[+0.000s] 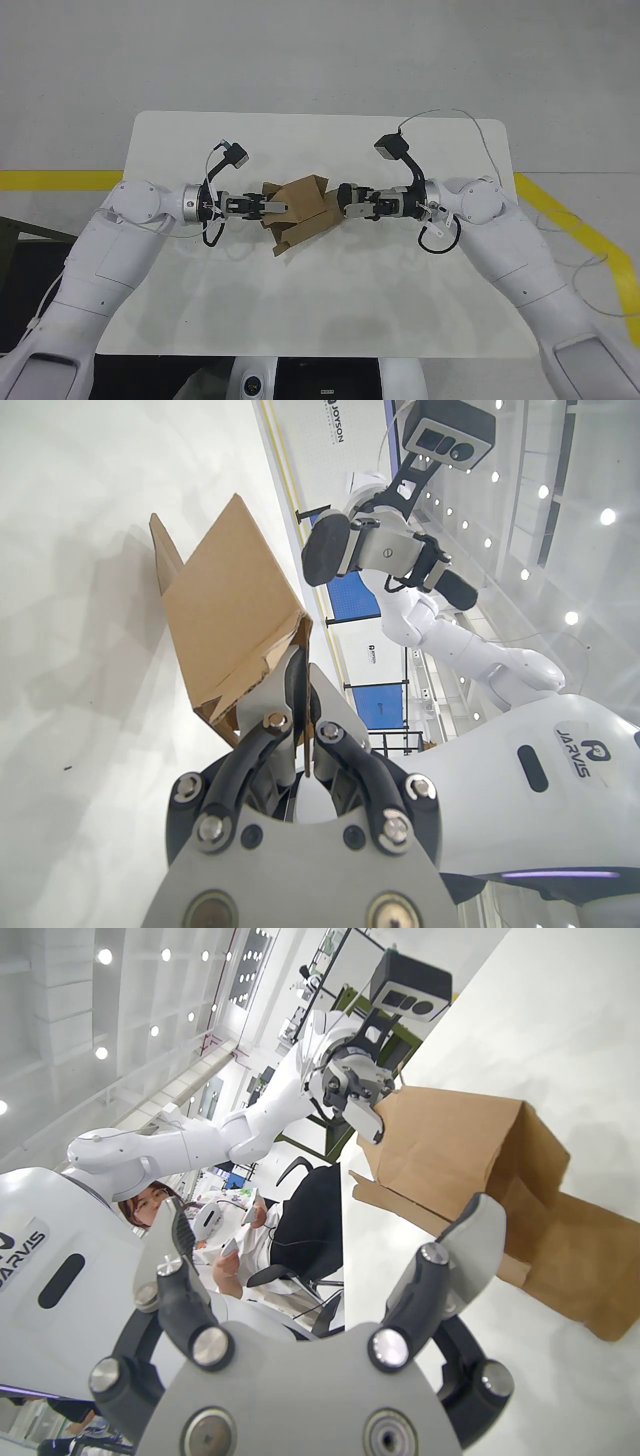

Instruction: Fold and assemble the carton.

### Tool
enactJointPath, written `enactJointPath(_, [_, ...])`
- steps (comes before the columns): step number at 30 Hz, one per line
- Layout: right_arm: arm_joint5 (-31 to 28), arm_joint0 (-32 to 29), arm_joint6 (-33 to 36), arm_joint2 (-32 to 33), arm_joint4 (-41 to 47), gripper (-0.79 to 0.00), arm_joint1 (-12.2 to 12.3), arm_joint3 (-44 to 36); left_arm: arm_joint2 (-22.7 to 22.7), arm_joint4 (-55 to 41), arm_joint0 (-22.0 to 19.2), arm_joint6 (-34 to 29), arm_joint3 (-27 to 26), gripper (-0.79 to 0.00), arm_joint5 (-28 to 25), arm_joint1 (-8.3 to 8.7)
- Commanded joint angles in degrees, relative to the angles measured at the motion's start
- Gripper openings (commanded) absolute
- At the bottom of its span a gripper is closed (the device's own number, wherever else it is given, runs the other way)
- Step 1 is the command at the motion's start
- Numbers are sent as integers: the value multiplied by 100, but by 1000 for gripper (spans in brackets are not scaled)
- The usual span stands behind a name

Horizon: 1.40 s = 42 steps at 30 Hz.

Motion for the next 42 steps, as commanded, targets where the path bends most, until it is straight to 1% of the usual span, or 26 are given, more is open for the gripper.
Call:
enactJointPath(1, [26,90,26,-142,17,0,-24,85,22,-12,-9,-70,-29,-785,-43,-9])
enactJointPath(9, [-90,420,-90,-519,11,0,-102,549,90,-114,-16,-293,-91,-785,-175,-42])
enactJointPath(15, [-126,513,-126,-736,72,0,-129,647,90,-161,-40,-343,-47,-785,-185,-59])
enactJointPath(21, [-139,592,-139,-959,165,-28,-170,655,87,-163,-47,-367,-37,-785,-186,-72])
enactJointPath(25, [-146,646,-146,-1097,278,-62,-205,688,82,-139,-48,-363,-27,-785,-171,-78])
enactJointPath(27, [-151,675,-151,-1133,353,-92,-216,762,77,-136,-48,-368,-18,-785,-174,-81])
enactJointPath(28, [-150,688,-150,-1139,404,-132,-218,807,73,-132,-47,-363,-8,-785,-176,-82])
enactJointPath(30, [-142,716,-142,-1143,475,-222,-215,871,73,-116,-44,-372,11,-785,-182,-84])
enactJointPath(31, [-131,723,-131,-1144,518,-286,-212,885,75,-113,-41,-376,21,-785,-183,-86])
enactJointPath(32, [-122,725,-122,-1142,579,-326,-207,882,76,-107,-40,-373,32,-785,-183,-88])
enactJointPath(33, [-103,724,-103,-1141,633,-394,-200,877,79,-95,-40,-372,37,-785,-182,-90])
enactJointPath(35, [-64,731,-63,-1137,672,-425,-180,881,82,-94,-41,-381,39,-785,-180,-95])
enactJointPath(42, [121,778,122,-1211,719,-459,-134,812,94,-71,-48,-413,42,-785,-157,-108])
